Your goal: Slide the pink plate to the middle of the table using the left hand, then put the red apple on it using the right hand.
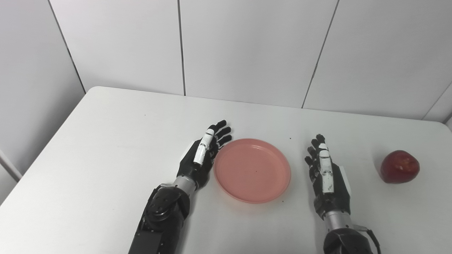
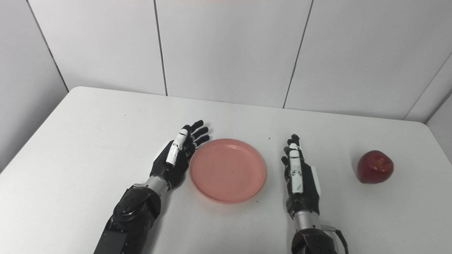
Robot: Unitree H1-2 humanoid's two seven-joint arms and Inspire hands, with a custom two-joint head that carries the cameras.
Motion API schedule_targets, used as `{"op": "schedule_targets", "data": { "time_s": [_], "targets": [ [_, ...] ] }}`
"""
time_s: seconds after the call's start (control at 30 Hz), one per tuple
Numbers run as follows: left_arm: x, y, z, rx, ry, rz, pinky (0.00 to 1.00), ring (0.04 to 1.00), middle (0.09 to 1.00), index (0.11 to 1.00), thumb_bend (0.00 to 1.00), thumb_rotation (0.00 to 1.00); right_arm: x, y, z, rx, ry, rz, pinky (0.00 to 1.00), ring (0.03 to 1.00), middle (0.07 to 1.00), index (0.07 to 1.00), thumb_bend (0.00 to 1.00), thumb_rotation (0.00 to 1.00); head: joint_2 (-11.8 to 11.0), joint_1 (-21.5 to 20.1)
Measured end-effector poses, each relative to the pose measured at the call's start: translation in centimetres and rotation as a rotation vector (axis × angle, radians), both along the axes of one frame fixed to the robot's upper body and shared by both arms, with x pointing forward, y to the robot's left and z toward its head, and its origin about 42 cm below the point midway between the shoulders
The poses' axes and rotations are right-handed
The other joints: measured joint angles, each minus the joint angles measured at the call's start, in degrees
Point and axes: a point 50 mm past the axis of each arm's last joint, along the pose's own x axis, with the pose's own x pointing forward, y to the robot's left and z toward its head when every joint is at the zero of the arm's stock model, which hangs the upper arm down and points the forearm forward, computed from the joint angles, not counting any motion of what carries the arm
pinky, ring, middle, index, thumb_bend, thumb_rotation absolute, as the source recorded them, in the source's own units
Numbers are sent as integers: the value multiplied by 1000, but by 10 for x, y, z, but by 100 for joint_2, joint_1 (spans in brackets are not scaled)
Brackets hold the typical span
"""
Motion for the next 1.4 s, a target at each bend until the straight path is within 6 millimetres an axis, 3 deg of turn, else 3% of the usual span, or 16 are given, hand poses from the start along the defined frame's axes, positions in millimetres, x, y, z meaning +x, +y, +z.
{"op": "schedule_targets", "data": {
  "time_s": [0.23, 0.57, 0.97, 1.03, 1.17, 1.23, 1.4],
  "targets": [
    [1, 6, 0, -21, 0, 17, 926, 926, 931, 910, 365, 1000, 3, -3, 10, -76, -38, 5, 1000, 980, 983, 983, 283, 1000, 26, -334],
    [1, 10, -1, -57, 4, 18, 946, 943, 948, 925, 368, 1000, -2, -16, 68, -193, -200, -23, 985, 958, 965, 962, 321, 1000, 35, -686],
    [2, 15, -3, -78, 2, 14, 958, 948, 950, 929, 372, 1000, -8, -40, 111, -457, -274, -169, 877, 914, 911, 906, 377, 1000, -26, -1134],
    [2, 17, -4, -83, 0, 7, 959, 949, 953, 931, 378, 1000, -9, -40, 116, -498, -280, -203, 844, 911, 919, 915, 467, 1000, -35, -1204],
    [3, 19, -5, -78, -4, 2, 950, 947, 953, 933, 378, 1000, -16, -44, 128, -591, -324, -263, 828, 904, 920, 917, 513, 1000, -53, -1283],
    [3, 21, -5, -75, -5, 3, 948, 946, 951, 933, 375, 1000, -18, -49, 137, -654, -353, -311, 782, 873, 900, 902, 601, 1000, -70, -1301],
    [4, 22, -5, -74, -4, 6, 956, 949, 954, 935, 378, 1000, -21, -63, 149, -807, -361, -436, 789, 876, 906, 911, 719, 968, -79, -1389]
  ]
}}
